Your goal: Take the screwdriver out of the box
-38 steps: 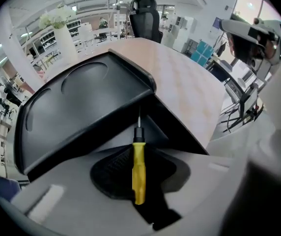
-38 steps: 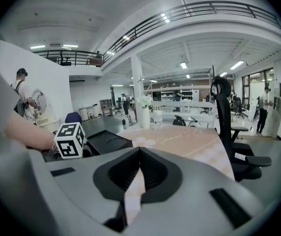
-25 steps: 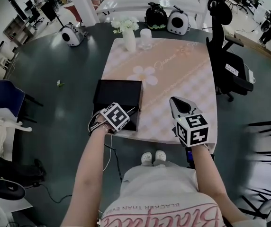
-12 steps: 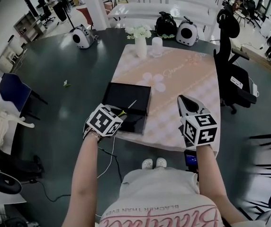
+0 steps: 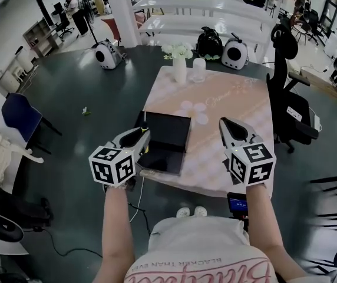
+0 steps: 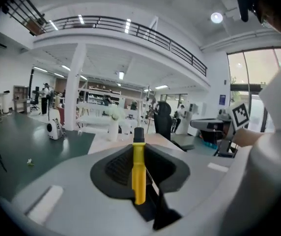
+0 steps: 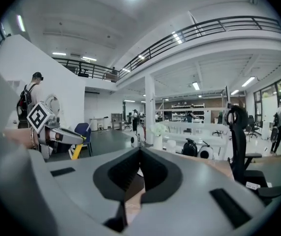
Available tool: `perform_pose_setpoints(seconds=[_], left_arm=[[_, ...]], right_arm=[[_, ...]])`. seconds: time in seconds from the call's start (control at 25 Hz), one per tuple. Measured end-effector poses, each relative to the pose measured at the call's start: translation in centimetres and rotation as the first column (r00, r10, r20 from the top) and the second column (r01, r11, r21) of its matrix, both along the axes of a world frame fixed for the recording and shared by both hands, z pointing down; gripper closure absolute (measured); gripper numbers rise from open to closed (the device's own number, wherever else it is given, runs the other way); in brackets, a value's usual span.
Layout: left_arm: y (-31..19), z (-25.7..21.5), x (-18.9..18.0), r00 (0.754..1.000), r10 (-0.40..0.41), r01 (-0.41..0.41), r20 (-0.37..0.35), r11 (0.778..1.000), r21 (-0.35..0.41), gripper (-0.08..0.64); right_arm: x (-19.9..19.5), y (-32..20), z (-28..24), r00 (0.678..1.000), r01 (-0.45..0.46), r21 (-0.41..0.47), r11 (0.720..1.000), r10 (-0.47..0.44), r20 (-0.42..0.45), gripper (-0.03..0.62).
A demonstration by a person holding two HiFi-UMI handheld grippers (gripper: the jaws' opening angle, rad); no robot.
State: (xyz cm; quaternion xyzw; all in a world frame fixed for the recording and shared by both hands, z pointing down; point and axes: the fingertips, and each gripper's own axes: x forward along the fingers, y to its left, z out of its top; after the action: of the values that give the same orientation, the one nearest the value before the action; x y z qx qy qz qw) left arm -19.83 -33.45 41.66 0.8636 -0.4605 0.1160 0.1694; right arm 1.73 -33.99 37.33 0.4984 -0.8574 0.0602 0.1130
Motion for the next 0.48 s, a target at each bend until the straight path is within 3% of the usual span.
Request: perform_pose_setpoints(seconds=[0.16,0.32,0.48], left_arm=[[-0.4,-3.8,-1.9,0.989,-0.141,0.146,-0.045,0.976,0.162,0.480],[-0.4,-7.8,-3.5,0.961,-0.267,0.276,-0.072,0.912,0.304,0.480],[-0.3,-11.4,-4.2,0.946,-0.307,0.323,-0.105,0.858,0.400,0.480]], right_arm=[[-1.0,0.0,-1.8,1.000,0.028,0.046,0.999,-0.028,-0.005,0.588],[-1.7,0.1,-4.3,0.999,0.047,0.105,0.993,-0.046,-0.014,0.588],[-2.7,0.3,-8.0,0.996,0.083,0.205,0.975,-0.084,-0.005,0.588]])
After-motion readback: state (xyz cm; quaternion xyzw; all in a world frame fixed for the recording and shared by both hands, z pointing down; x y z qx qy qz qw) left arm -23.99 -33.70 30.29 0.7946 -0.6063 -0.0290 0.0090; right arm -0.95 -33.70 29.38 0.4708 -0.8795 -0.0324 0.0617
